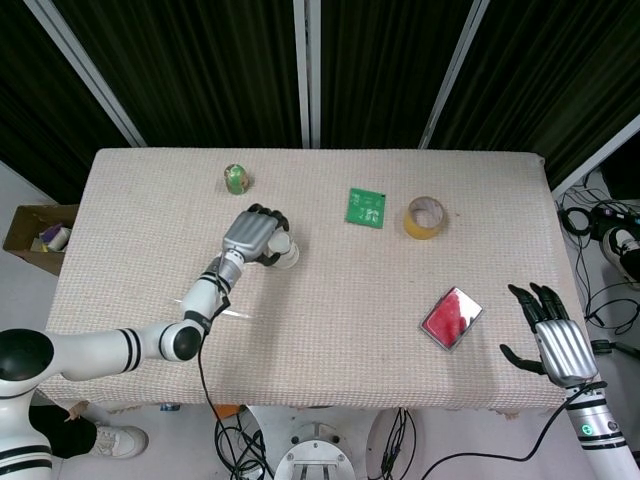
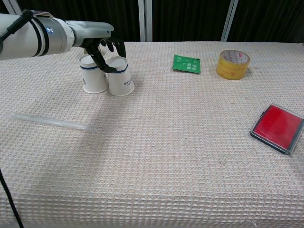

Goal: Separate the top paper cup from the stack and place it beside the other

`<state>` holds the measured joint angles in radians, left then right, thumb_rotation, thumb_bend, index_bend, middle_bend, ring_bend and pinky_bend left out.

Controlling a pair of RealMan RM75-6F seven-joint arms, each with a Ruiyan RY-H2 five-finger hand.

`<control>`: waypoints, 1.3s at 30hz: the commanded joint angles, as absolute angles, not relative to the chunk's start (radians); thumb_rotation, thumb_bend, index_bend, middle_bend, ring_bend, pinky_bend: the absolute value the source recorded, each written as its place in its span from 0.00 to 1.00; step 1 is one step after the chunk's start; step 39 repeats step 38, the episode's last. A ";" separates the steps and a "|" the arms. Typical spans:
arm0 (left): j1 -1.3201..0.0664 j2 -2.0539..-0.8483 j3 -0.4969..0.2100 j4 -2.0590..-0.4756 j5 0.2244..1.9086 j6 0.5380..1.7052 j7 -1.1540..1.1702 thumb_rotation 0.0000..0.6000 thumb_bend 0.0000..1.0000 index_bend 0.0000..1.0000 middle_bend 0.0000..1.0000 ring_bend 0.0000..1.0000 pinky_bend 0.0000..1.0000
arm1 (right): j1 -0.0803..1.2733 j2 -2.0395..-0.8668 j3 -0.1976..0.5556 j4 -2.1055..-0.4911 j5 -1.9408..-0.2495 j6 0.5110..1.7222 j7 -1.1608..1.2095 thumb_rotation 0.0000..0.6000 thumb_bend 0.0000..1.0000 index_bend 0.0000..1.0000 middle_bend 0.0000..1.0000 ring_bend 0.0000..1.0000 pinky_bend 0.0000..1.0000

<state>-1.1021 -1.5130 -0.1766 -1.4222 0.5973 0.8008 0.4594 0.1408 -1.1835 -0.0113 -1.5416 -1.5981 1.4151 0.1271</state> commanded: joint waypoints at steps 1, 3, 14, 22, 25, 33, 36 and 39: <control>-1.102 -1.517 -0.178 -1.428 0.582 0.821 0.466 1.00 0.21 0.23 0.21 0.17 0.12 | 0.142 -1.183 -0.010 -1.543 -1.598 1.414 0.126 1.00 0.17 0.07 0.16 0.00 0.00; -1.095 -1.516 -0.184 -1.440 0.592 0.840 0.457 1.00 0.18 0.19 0.20 0.17 0.12 | 0.142 -1.182 -0.010 -1.543 -1.596 1.412 0.125 1.00 0.17 0.07 0.16 0.00 0.00; -0.890 -1.312 -0.150 -1.673 0.852 1.116 0.354 1.00 0.16 0.16 0.19 0.17 0.12 | 0.145 -1.134 -0.004 -1.573 -1.593 1.412 0.131 1.00 0.17 0.07 0.16 0.00 0.00; -0.627 -1.153 -0.050 -1.711 0.993 1.358 0.232 1.00 0.16 0.19 0.20 0.17 0.12 | 0.154 -1.099 -0.004 -1.588 -1.587 1.392 0.147 1.00 0.18 0.07 0.16 0.00 0.00; -0.528 -1.130 0.000 -1.694 1.086 1.457 0.185 1.00 0.14 0.20 0.20 0.17 0.12 | 0.154 -1.089 -0.001 -1.594 -1.586 1.395 0.145 1.00 0.18 0.07 0.16 0.00 0.01; -0.301 -1.131 0.120 -1.638 1.289 1.664 0.111 1.00 0.13 0.20 0.19 0.17 0.12 | 0.141 -1.065 0.010 -1.631 -1.580 1.425 0.112 1.00 0.18 0.07 0.16 0.00 0.01; -0.229 -1.135 0.149 -1.634 1.331 1.718 0.108 1.00 0.13 0.20 0.19 0.17 0.12 | 0.137 -1.064 0.008 -1.641 -1.581 1.430 0.100 1.00 0.18 0.08 0.16 0.00 0.01; -0.187 -1.136 0.163 -1.633 1.357 1.749 0.114 1.00 0.13 0.20 0.19 0.17 0.12 | 0.137 -1.064 0.006 -1.646 -1.583 1.425 0.092 1.00 0.18 0.07 0.16 0.00 0.01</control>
